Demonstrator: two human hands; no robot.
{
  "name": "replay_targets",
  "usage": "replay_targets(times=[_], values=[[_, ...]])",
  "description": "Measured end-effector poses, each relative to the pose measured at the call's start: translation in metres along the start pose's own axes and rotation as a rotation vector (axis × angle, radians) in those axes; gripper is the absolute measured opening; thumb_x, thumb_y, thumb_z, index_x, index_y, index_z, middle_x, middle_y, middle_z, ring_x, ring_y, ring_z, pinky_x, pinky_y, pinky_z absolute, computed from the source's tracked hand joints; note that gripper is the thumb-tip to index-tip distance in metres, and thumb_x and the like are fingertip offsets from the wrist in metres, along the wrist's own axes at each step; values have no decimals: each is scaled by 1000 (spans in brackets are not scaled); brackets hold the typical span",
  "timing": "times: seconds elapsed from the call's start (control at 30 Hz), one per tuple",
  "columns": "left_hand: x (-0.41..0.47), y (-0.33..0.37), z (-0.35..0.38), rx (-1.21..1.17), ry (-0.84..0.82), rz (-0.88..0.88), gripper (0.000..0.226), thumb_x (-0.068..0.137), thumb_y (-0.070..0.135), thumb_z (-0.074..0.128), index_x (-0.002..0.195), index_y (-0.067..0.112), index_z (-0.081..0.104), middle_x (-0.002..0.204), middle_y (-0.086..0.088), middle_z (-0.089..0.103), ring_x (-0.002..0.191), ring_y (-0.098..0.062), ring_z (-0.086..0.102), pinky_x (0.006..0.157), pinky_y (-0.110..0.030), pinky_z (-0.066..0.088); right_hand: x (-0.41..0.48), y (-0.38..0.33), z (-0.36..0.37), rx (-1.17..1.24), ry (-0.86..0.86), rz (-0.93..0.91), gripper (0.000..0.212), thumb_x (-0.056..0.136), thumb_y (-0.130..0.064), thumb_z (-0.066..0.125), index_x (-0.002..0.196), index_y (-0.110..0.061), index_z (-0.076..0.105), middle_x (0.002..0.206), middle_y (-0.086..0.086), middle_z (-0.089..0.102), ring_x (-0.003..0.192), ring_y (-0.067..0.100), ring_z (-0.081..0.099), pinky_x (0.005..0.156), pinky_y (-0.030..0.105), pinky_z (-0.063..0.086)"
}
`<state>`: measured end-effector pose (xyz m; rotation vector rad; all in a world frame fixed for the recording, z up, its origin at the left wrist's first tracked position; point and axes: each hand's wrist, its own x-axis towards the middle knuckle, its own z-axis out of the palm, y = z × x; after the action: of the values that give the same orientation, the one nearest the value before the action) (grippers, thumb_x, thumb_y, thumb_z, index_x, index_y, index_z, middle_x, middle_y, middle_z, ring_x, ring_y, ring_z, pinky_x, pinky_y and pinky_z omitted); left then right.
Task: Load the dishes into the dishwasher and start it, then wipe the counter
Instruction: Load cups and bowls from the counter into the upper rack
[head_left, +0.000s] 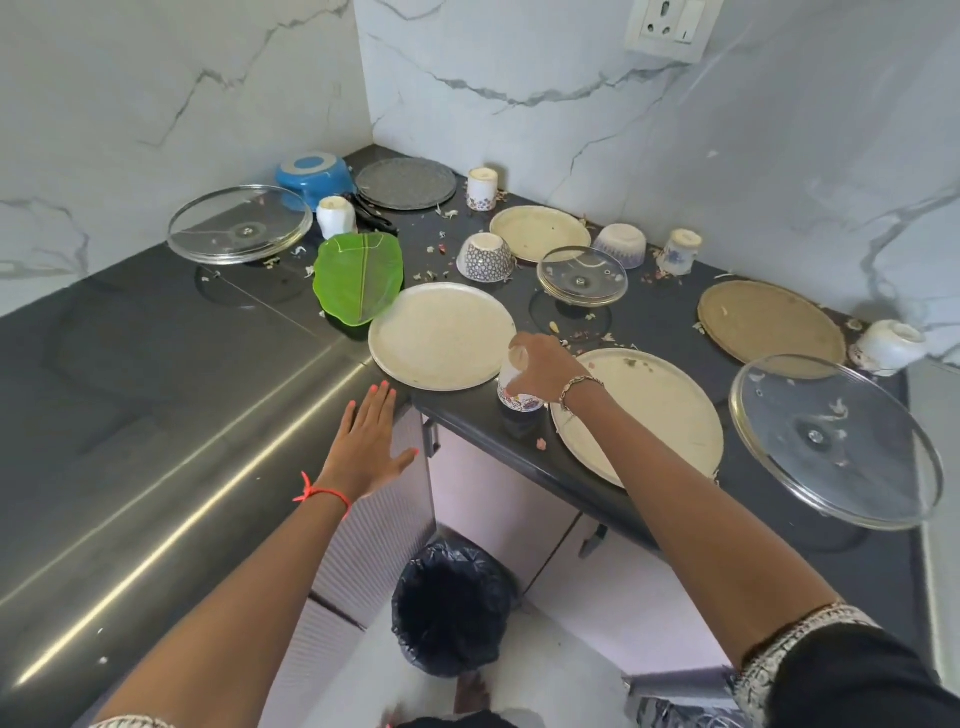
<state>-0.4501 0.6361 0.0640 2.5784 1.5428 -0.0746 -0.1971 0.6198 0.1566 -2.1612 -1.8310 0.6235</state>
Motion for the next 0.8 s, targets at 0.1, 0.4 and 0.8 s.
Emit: replay_targets(times=[0.1, 0.4, 0.8], values=[[-18, 10, -3, -18, 28, 27, 86, 93, 51, 41, 149, 4, -5, 158, -8, -9, 145, -21, -12, 118, -38, -6, -27, -7, -2, 9, 13, -15, 59, 75, -14, 72, 129, -10, 47, 128, 13, 49, 119, 28, 47, 94, 32, 41], [-127, 45, 15, -90, 13, 124, 85, 93, 47, 45, 149, 2, 0, 158, -11, -3, 145, -23, -8, 117, -39, -5, -155, -16, 35, 18, 62, 99, 59, 74, -23, 73, 128, -23, 50, 131, 9, 45, 119, 29, 48, 95, 34, 41], [-327, 91, 64, -53, -51, 272, 84, 93, 50, 44, 149, 5, 1, 158, -10, -4, 145, -25, -7, 116, -36, -8, -386, -3, 135, 128, -33, 295, 54, 64, -10, 78, 114, -21, 59, 127, 11, 47, 117, 29, 46, 92, 31, 43]])
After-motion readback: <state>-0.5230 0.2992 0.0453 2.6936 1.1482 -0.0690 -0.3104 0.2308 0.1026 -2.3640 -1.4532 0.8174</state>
